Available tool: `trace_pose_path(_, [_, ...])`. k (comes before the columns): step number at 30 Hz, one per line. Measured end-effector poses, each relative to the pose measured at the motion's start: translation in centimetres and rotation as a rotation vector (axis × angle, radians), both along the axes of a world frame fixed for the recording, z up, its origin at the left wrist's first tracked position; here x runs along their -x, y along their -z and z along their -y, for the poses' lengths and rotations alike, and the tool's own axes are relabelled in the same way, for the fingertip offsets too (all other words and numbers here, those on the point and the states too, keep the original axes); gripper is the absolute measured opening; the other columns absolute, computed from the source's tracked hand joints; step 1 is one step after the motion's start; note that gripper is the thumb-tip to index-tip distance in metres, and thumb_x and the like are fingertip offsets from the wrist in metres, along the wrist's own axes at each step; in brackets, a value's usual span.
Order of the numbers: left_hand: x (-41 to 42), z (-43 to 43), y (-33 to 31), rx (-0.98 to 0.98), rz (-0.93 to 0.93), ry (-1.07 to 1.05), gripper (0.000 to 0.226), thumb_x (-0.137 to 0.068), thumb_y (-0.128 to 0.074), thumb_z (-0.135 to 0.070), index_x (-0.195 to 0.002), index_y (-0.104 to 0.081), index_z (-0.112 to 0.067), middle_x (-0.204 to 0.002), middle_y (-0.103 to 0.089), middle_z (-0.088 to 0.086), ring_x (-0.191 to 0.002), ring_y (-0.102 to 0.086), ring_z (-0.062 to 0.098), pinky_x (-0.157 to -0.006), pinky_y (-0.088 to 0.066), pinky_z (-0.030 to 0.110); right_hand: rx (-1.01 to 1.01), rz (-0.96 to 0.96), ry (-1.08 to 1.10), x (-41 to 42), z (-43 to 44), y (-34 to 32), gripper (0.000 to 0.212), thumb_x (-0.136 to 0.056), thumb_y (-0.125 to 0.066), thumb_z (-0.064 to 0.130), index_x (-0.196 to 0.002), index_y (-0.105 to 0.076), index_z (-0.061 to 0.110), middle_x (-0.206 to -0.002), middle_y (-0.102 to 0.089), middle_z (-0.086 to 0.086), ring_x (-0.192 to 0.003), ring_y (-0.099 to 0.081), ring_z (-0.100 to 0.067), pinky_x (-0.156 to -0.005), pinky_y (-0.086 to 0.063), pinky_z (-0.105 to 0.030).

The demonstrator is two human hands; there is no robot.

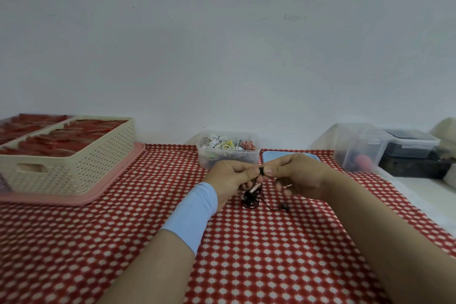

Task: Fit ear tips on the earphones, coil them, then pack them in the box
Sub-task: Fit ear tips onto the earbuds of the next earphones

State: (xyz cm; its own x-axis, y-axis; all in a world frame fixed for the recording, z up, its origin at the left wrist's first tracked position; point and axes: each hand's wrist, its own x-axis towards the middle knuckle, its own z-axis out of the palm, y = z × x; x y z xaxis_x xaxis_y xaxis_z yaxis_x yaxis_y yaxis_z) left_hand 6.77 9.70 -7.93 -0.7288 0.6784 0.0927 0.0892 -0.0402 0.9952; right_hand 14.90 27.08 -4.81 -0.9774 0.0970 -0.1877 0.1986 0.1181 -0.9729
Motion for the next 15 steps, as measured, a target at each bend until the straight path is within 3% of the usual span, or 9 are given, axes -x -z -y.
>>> trace_pose_path(3, [0.17, -0.03, 0.11, -0.005, -0.013, -0.009, 0.015, -0.093, -0.063, -0.012, -0.091, -0.077, -0.017, -0.077, -0.073, -0.002, -0.068, -0.055, 0.009, -0.076, -0.048, 0.028, 0.012, 0.001, 0.024, 0.11, 0.17, 0.08, 0.015, -0.091, -0.069, 0.011, -0.084, -0.082, 0.012, -0.081, -0.076, -0.005, -0.050, -0.058, -0.010, -0.041, -0.047, -0.020])
trace_pose_path(6, [0.23, -0.10, -0.04, -0.027, 0.037, -0.007, 0.014, -0.095, -0.061, -0.012, -0.096, -0.075, -0.015, -0.075, -0.072, -0.004, -0.064, -0.053, 0.005, -0.066, -0.048, 0.018, -0.004, -0.073, 0.062, 0.31, 0.33, -0.06, 0.006, -0.087, -0.074, 0.012, -0.092, -0.079, 0.011, -0.085, -0.073, -0.010, -0.054, -0.061, -0.014, -0.043, -0.050, -0.024])
trace_pose_path(8, [0.29, 0.00, -0.21, -0.052, 0.087, -0.010, 0.013, -0.094, -0.061, -0.013, -0.097, -0.074, -0.013, -0.075, -0.071, -0.004, -0.062, -0.054, 0.004, -0.062, -0.048, 0.015, -0.004, -0.115, 0.066, 0.37, 0.33, -0.22, 0.013, -0.083, -0.077, 0.013, -0.095, -0.079, 0.013, -0.085, -0.073, -0.012, -0.058, -0.064, -0.016, -0.046, -0.053, -0.026])
trace_pose_path(10, [0.38, 0.11, -0.32, -0.065, 0.117, 0.007, 0.013, -0.094, -0.061, -0.013, -0.096, -0.074, -0.012, -0.075, -0.072, -0.004, -0.062, -0.055, 0.003, -0.063, -0.049, 0.015, -0.004, -0.115, 0.033, 0.32, 0.31, -0.38, 0.017, -0.078, -0.078, 0.017, -0.094, -0.082, 0.015, -0.087, -0.075, -0.010, -0.062, -0.065, -0.016, -0.049, -0.055, -0.025])
trace_pose_path(15, [0.30, -0.02, 0.12, 0.014, 0.049, 0.023, 0.012, -0.093, -0.063, -0.012, -0.095, -0.075, -0.011, -0.076, -0.072, -0.003, -0.064, -0.055, 0.005, -0.070, -0.048, 0.022, -0.036, -0.051, 0.006, 0.20, -0.16, 0.29, 0.012, -0.089, -0.072, 0.010, -0.086, -0.082, 0.015, -0.084, -0.075, -0.007, -0.060, -0.064, -0.011, -0.049, -0.054, -0.024])
